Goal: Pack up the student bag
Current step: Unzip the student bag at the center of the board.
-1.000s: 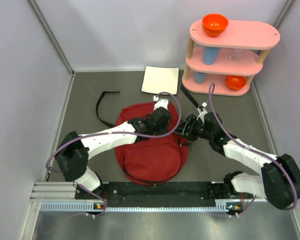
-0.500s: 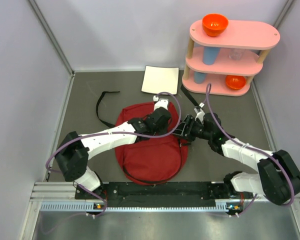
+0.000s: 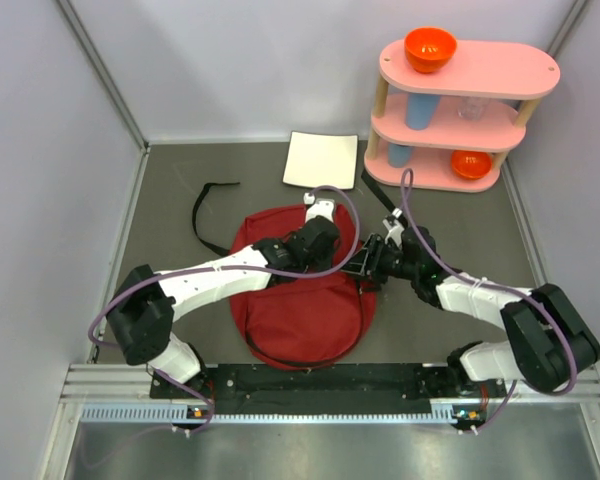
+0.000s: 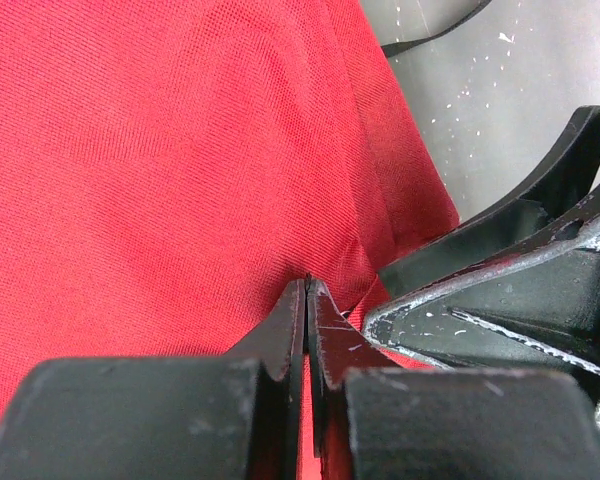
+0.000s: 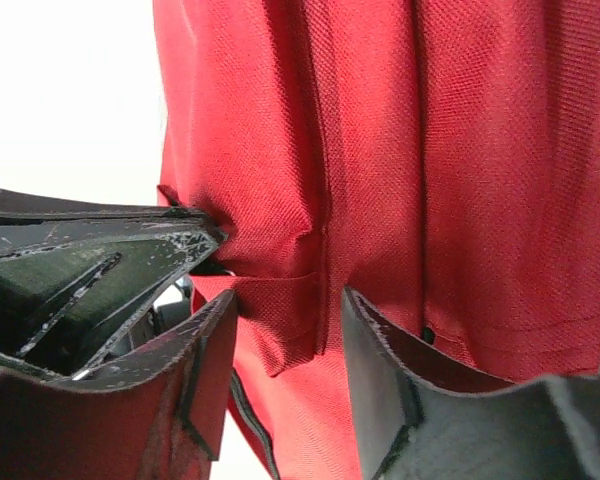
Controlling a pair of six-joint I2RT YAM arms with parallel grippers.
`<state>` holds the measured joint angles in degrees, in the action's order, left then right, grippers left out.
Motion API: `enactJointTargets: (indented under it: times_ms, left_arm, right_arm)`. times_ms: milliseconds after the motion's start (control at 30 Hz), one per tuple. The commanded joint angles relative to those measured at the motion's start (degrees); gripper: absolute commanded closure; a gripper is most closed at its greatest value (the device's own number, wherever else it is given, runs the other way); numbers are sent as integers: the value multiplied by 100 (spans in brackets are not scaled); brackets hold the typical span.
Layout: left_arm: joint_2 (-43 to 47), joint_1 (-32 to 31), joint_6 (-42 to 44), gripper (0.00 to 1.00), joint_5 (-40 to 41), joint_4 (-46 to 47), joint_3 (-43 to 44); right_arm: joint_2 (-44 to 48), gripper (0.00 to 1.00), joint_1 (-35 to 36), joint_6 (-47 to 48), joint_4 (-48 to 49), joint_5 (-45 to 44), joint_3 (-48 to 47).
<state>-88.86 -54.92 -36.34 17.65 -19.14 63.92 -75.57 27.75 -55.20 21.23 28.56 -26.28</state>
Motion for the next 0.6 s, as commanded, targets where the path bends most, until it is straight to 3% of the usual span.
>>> enactJointTargets:
  times_ms: [0,133,200,267,367,467,567]
  left_arm:
    - [264,16,-40,100,-16,244,-29]
    - [229,16,-75,100,-60,288,-46]
    - [229,16,-75,100,-95,305,-46]
    - [229,16,-75,100,-95,305,-55]
    - [229,16,-75,100,-95,314,-46]
    - [229,7,-84,100,-104,332,-55]
    - [220,16,-84,100,-121,349,-46]
  right_arm:
    - [-116,62,47,-87,706,281,-140]
    - [-317,68,47,-412,1365,589,-26]
    - [-327,62,55,-500,1471,625,9]
    - [-300,47,55,-457,1358,546,18]
    - [-222,46,55,-369,1217,485,53]
    - [-186,52,55,-308,1112,432,53]
    - [-177,71,64,-167,892,379,9]
